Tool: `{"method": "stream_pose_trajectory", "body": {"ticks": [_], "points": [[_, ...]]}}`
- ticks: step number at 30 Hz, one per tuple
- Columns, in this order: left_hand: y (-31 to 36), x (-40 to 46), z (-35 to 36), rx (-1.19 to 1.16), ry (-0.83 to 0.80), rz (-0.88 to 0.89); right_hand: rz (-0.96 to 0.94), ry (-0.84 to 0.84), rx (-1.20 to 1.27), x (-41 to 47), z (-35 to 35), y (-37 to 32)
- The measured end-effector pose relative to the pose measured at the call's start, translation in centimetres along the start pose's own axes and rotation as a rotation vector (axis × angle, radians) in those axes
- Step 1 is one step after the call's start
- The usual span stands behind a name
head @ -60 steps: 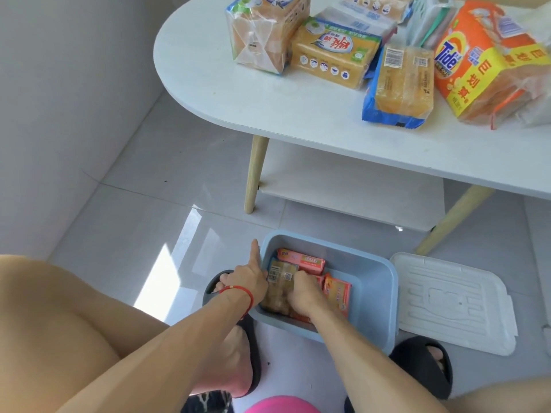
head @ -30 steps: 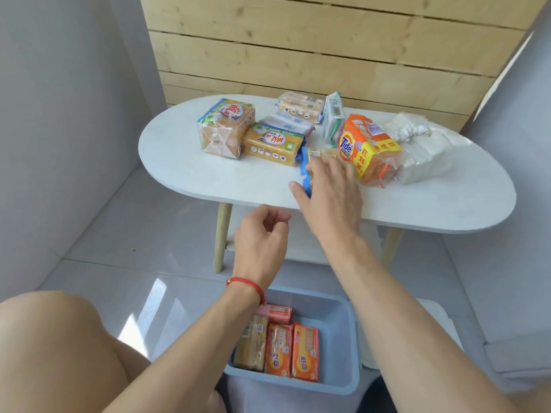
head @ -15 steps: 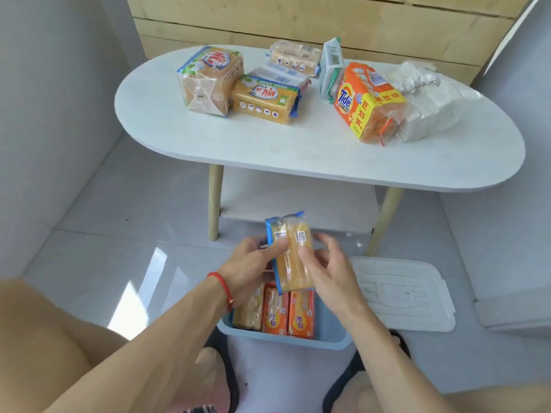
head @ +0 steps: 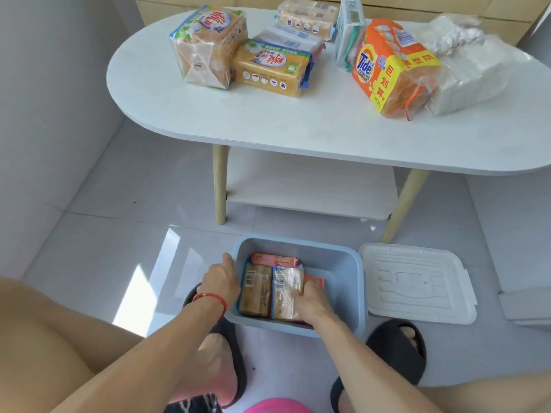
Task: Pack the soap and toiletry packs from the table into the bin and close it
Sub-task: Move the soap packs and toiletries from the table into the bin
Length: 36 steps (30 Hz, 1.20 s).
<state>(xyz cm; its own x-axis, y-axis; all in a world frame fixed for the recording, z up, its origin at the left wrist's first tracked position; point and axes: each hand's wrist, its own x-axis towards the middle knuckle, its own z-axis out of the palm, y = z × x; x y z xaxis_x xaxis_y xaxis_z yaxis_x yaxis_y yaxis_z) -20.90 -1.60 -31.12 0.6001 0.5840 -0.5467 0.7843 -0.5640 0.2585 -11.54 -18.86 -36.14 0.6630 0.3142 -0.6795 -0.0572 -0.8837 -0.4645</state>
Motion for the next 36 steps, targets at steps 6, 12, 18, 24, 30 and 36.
{"method": "stream_pose_trajectory", "body": {"ticks": [6,12,18,24,30,36], "points": [[0.1,0.0,0.2,-0.039,0.005,-0.032,-0.05,0.089,-0.098,1.2,0.8,-0.5],[0.1,0.0,0.1,-0.015,-0.02,-0.043,-0.114,0.057,-0.319,2.5,1.8,-0.5],[0.3,-0.1,-0.6,-0.015,-0.041,-0.053,-0.138,0.202,-0.504,1.2,0.5,-1.2],[2.7,-2.2,-1.1,0.028,0.133,0.066,-0.313,-0.101,-0.505,-1.6,1.1,-1.8],[7.8,-5.5,-8.5,0.111,0.398,0.469,-0.423,-0.199,-0.225,-4.7,-6.0,-7.0],[12.7,-5.4,-20.8,-0.064,0.668,0.667,-0.764,-0.043,0.38,-9.5,-18.0,-15.2]]}}
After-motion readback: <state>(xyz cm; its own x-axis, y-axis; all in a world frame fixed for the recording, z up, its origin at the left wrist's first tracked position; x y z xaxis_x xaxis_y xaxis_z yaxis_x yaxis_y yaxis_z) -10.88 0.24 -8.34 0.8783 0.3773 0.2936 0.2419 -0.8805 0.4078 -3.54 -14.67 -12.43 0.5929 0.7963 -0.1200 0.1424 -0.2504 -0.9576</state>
